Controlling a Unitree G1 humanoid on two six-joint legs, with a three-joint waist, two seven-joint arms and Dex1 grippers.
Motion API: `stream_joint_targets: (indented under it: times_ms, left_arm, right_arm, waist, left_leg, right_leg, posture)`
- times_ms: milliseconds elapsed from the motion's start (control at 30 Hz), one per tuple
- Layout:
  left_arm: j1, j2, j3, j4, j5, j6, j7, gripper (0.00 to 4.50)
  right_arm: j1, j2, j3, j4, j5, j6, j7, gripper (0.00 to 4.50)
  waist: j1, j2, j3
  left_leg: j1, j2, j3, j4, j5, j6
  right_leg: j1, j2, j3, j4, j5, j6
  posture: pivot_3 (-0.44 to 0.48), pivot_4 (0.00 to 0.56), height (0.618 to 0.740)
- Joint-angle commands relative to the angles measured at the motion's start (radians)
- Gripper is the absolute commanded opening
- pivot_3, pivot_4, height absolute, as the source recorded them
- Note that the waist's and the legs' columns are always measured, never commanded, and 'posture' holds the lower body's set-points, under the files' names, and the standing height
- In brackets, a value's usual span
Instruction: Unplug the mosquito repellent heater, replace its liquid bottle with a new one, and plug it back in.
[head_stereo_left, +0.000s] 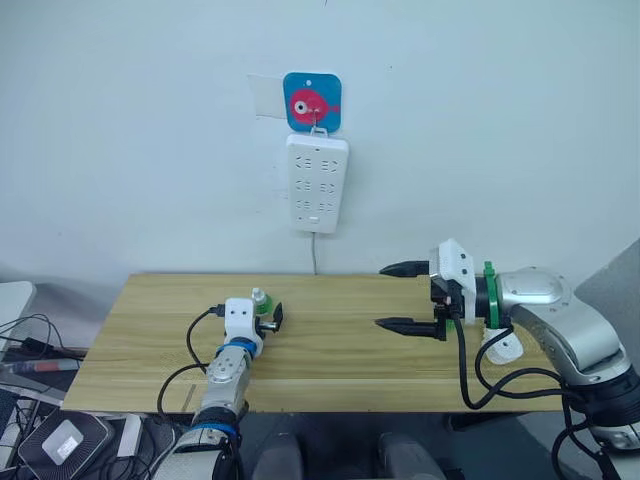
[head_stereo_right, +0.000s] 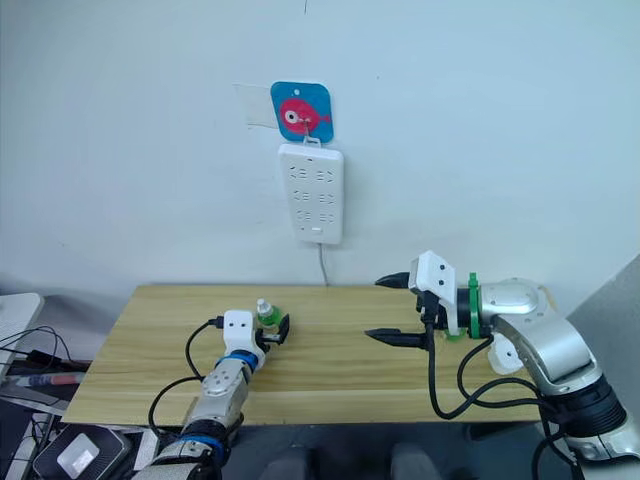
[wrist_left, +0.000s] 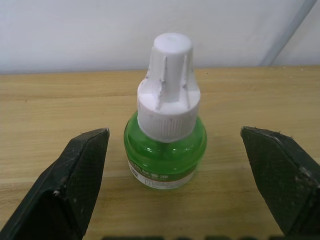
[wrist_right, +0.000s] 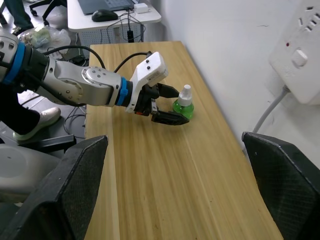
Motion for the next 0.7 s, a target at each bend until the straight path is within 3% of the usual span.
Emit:
stream_joint_targets:
  times_ms: [33,300,567,700]
  left_arm:
    - [-0.037,0.017,0.018,0.044,-0.005,-0.040,-0.011,4.50]
    - [-0.078,0.015,0.022,0.110,0.000,-0.073,-0.021,4.50]
    - [-0.100,0.016,0.022,0.150,0.005,-0.074,-0.012,4.50]
    - [-0.117,0.018,0.018,0.169,0.015,-0.075,0.006,4.50]
  right_arm:
    - [-0.008,-0.011,-0.039,-0.041,0.023,0.017,-0.002,4.49]
    - [0.000,-0.041,-0.063,-0.105,0.057,0.095,-0.010,4.49]
    - [-0.037,-0.036,-0.083,-0.155,0.122,0.198,-0.043,4.49]
    - [-0.050,-0.026,-0.109,-0.193,0.170,0.245,-0.076,4.49]
  waist:
    - [-0.004,0.000,0.000]
    - [-0.014,-0.004,0.007]
    - [-0.019,-0.007,0.052]
    - [-0.018,-0.007,0.060]
  left_leg:
    - [0.000,0.000,0.000,0.000,0.000,0.000]
    - [-0.001,0.000,0.000,0.000,0.000,0.000]
    - [-0.001,0.000,-0.001,0.000,0.000,-0.001]
    - [-0.004,0.000,-0.001,0.000,0.000,-0.001]
  right_leg:
    - [0.000,0.000,0.000,0.000,0.000,0.000]
    - [0.000,0.000,0.000,0.000,0.000,0.001]
    - [0.000,0.000,-0.001,0.000,0.000,0.001]
    - [-0.002,-0.001,-0.002,0.000,-0.001,0.001]
  posture:
    - [-0.068,0.117,0.740]
    - [-0.085,0.167,0.740]
    - [-0.098,0.229,0.740]
    - [-0.083,0.225,0.740]
